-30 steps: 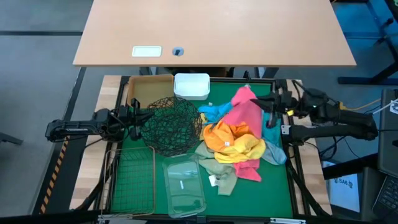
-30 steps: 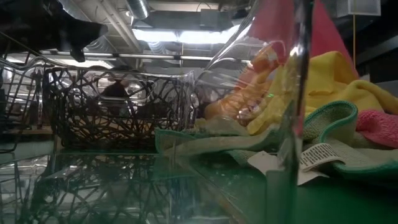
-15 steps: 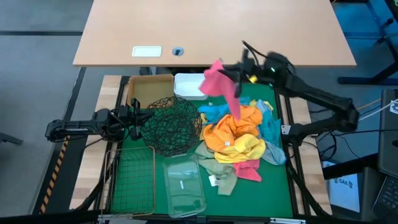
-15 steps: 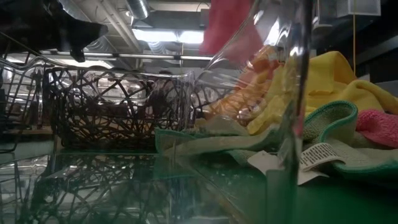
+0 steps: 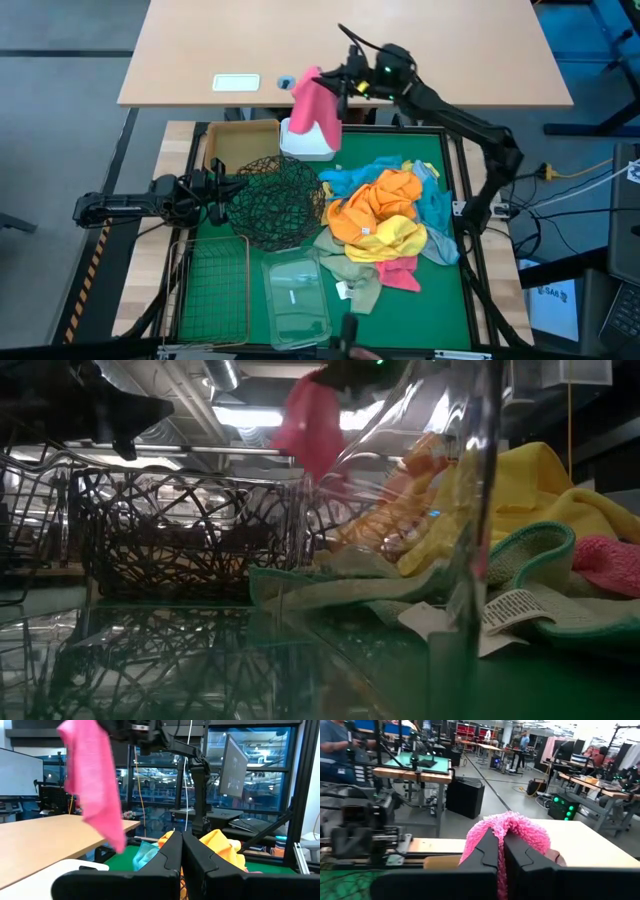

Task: Sort microfiber towel by color & place in baskets
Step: Put the pink microfiber towel into the white bin

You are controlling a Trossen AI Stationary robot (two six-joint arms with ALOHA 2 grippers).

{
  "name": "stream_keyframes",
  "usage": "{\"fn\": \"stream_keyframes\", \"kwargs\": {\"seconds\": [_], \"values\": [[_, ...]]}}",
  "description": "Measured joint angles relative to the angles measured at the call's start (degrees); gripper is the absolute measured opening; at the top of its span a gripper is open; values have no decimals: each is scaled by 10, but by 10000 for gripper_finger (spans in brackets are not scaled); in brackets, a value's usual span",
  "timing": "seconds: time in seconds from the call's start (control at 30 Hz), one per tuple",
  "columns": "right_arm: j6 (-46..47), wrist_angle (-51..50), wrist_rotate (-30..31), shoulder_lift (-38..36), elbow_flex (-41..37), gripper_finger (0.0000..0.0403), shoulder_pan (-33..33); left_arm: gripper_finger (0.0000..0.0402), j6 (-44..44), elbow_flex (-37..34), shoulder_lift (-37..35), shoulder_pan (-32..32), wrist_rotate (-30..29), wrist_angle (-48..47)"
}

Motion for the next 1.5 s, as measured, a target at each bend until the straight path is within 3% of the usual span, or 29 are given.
{"fn": "stream_keyframes", "kwargs": {"seconds": [0.2, 0.73, 1.0, 1.5], "values": [[0, 14, -5, 63, 44, 1, -18, 0, 0, 0, 0, 0, 0, -1], [0, 91, -30, 147, 46, 1, -25, 0, 0, 0, 0, 0, 0, -1], [-21, 28, -48, 155, 46, 1, -25, 0, 0, 0, 0, 0, 0, -1], [-125, -196, -69, 158, 45, 1, -24, 0, 0, 0, 0, 0, 0, -1]]}}
